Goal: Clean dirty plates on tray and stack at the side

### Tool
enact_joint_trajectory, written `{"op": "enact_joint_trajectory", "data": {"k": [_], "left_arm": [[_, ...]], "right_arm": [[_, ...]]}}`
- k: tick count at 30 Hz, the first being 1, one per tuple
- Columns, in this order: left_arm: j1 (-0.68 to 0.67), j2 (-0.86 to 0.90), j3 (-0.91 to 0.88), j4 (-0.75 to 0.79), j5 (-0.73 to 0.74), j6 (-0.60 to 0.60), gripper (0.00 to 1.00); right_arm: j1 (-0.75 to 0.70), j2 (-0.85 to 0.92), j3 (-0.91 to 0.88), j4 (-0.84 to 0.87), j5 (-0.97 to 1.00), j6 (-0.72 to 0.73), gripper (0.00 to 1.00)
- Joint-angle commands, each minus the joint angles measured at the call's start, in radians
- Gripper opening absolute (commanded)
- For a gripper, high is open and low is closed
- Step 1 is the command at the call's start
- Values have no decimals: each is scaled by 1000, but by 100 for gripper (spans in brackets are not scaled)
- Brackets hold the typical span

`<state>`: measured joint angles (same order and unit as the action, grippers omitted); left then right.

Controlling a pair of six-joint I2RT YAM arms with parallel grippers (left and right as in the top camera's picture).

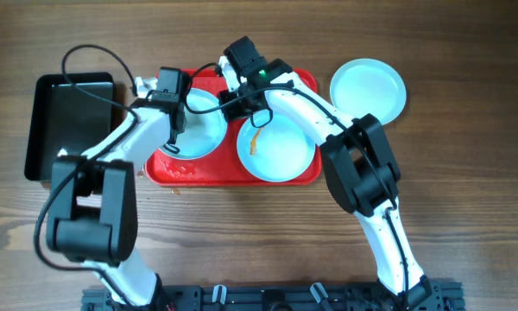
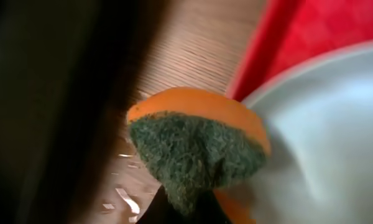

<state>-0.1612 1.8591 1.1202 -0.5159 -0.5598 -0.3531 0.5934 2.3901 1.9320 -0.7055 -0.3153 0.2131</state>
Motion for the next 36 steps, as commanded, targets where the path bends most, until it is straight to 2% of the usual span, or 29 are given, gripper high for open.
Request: {"op": "enact_joint_trajectory", "data": {"k": [1, 6, 11, 14, 25, 29, 33, 36], "left_arm": [[10, -150, -5, 0, -60, 1, 4], [10, -280, -5, -27, 101, 1, 4], [10, -292, -6, -85, 318, 1, 4], [10, -283, -6, -127, 389, 1, 4], [10, -283, -6, -154, 440, -11, 4], [11, -283, -6, -154, 440, -21, 4], [10, -283, -6, -154, 440, -22, 4], [10, -282, -6, -155, 440, -21, 4]], "right_arm": [[-13, 10, -3, -8, 79, 27, 4], [-13, 7, -1, 4, 84, 26, 4], [-21, -2, 47, 13, 84, 26, 4], [-39, -38, 74, 13, 101, 23, 4], [-106, -297, 80, -56, 316, -111, 4], [-106, -335, 80, -73, 293, -116, 4], [-106, -278, 70, -85, 209, -138, 14], [-104, -208, 70, -85, 97, -163, 27]]}}
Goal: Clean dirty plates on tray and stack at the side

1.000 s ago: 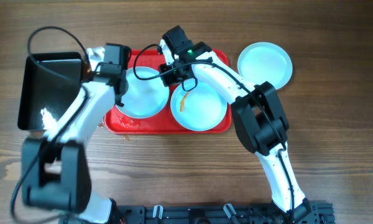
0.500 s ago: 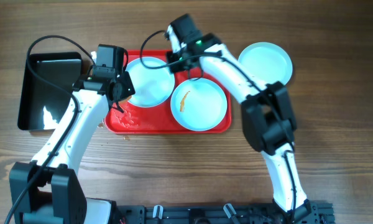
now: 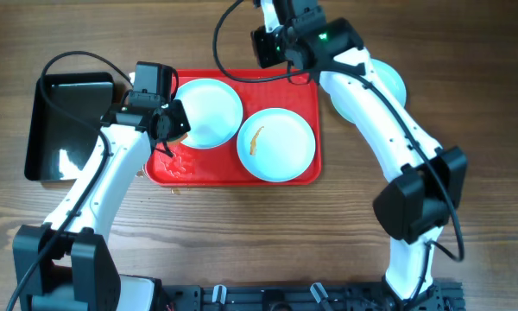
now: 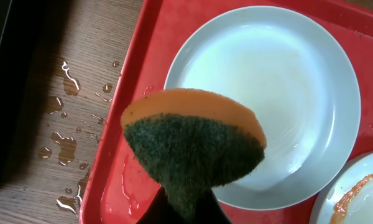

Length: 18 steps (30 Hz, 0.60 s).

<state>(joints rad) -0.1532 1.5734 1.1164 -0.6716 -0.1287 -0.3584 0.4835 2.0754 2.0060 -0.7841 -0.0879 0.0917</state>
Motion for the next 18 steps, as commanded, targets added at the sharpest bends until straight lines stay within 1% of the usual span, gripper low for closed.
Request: {"op": "enact_joint_trajectory", "data": {"k": [1, 2, 6, 10, 18], "left_arm": [[2, 3, -2, 1, 9, -16, 4], [2, 3, -2, 0, 9, -16, 4], [2, 3, -2, 1, 10, -16, 4], [2, 3, -2, 1, 10, -16, 4], [2, 3, -2, 1, 10, -16, 4]], "right_arm": [[9, 137, -4, -6, -156, -40, 30], [13, 164, -4, -2, -174, -39, 33], [29, 263, -4, 29, -221, -39, 34], [50, 333, -4, 45, -224, -39, 35], [89, 390, -4, 53, -222, -38, 35]]}}
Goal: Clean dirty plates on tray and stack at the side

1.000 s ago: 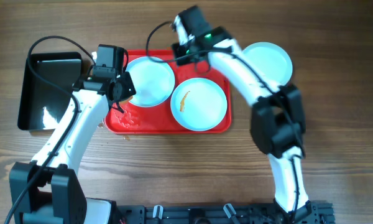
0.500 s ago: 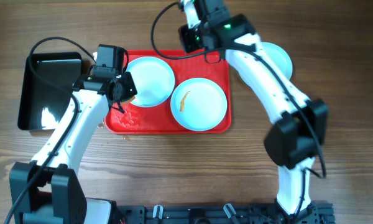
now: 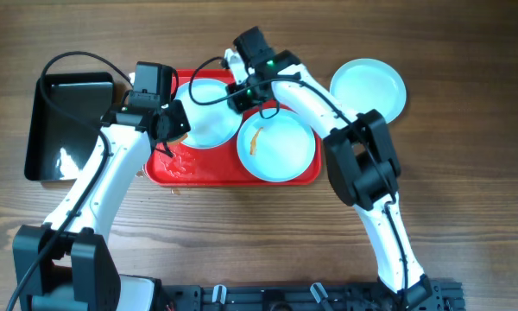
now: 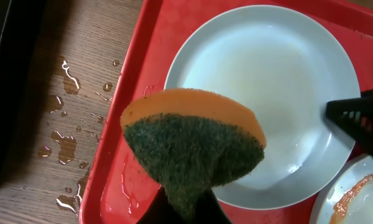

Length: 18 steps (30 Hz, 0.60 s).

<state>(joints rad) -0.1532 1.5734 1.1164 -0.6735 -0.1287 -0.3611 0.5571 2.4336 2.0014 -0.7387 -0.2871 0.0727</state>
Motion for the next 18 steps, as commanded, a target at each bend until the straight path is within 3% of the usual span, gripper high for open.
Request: {"op": "enact_joint_trajectory", "data": {"k": [1, 9, 16, 18], "left_arm": [[2, 3, -2, 3, 10, -13, 4], [2, 3, -2, 3, 10, -13, 4], [2, 3, -2, 3, 10, -13, 4], [2, 3, -2, 3, 10, -13, 4]], "right_arm": [[16, 32, 0, 5, -18, -19, 34], [18, 36, -1, -21, 120, -19, 19], [19, 84, -1, -22, 102, -1, 20], [19, 95, -1, -23, 104, 10, 15]]}}
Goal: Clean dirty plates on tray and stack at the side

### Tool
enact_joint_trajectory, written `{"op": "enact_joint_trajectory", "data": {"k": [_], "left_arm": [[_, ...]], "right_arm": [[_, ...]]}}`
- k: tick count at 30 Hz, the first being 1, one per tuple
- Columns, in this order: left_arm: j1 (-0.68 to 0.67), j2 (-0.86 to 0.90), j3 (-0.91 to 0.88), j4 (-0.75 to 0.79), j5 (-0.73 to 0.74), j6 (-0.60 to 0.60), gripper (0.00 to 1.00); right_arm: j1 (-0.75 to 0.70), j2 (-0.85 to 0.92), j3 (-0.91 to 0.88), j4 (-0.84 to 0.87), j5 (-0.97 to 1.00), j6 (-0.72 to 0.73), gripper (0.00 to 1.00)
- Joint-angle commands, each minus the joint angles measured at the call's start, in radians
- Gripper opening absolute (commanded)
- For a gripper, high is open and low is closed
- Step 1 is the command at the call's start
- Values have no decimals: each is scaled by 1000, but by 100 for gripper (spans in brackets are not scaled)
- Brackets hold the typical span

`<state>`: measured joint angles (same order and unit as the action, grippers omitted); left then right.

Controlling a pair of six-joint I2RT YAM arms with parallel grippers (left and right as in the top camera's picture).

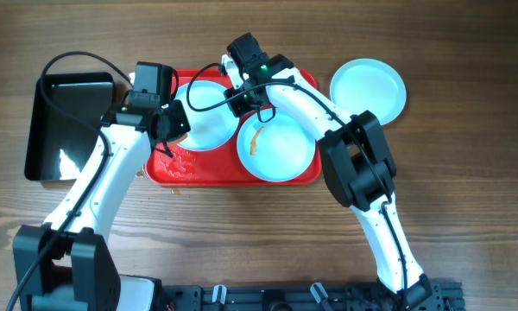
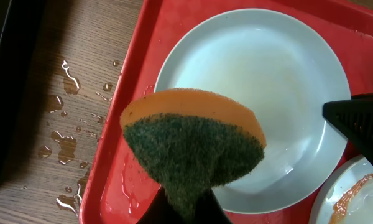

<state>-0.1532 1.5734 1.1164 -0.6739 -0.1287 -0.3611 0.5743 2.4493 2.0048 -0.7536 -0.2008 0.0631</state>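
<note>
On the red tray (image 1: 177,164) lie two white plates. The left plate (image 2: 255,93) looks wet and free of smears. The right plate (image 1: 276,145) carries an orange smear. My left gripper (image 2: 185,208) is shut on an orange and green sponge (image 2: 193,146), held over the tray's left part beside the left plate (image 1: 203,117). My right gripper (image 1: 240,93) is at the left plate's right rim. One black finger (image 2: 360,118) overlaps that rim, and whether the jaws are shut does not show.
A third white plate (image 1: 369,89) lies on the table right of the tray. A black bin (image 1: 69,121) stands left of the tray. Water drops (image 2: 62,146) lie on the wood between bin and tray (image 2: 158,37).
The left plate has shifted a little to the left on the tray. The right gripper's finger reaches slightly further over its right rim. The left gripper and sponge have not moved.
First the sponge was at the left plate's edge and the right gripper was over the tray between the plates. Then the sponge hung above the tray and the right gripper was behind the tray. Then the right gripper was back at the left plate's rim, where it stays.
</note>
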Motion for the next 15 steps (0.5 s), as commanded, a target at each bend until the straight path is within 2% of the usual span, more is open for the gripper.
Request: {"op": "enact_joint_trajectory", "data": {"k": [1, 3, 9, 15], "left_arm": [[2, 3, -2, 3, 10, -13, 4], [2, 3, -2, 3, 10, -13, 4], [2, 3, -2, 3, 10, -13, 4], [2, 3, -2, 3, 10, -13, 4]], "right_arm": [[2, 80, -4, -8, 18, 27, 11], [2, 73, 0, -5, 24, 27, 4], [0, -7, 50, -19, 141, 26, 4], [1, -155, 93, -48, 374, -37, 4]]}}
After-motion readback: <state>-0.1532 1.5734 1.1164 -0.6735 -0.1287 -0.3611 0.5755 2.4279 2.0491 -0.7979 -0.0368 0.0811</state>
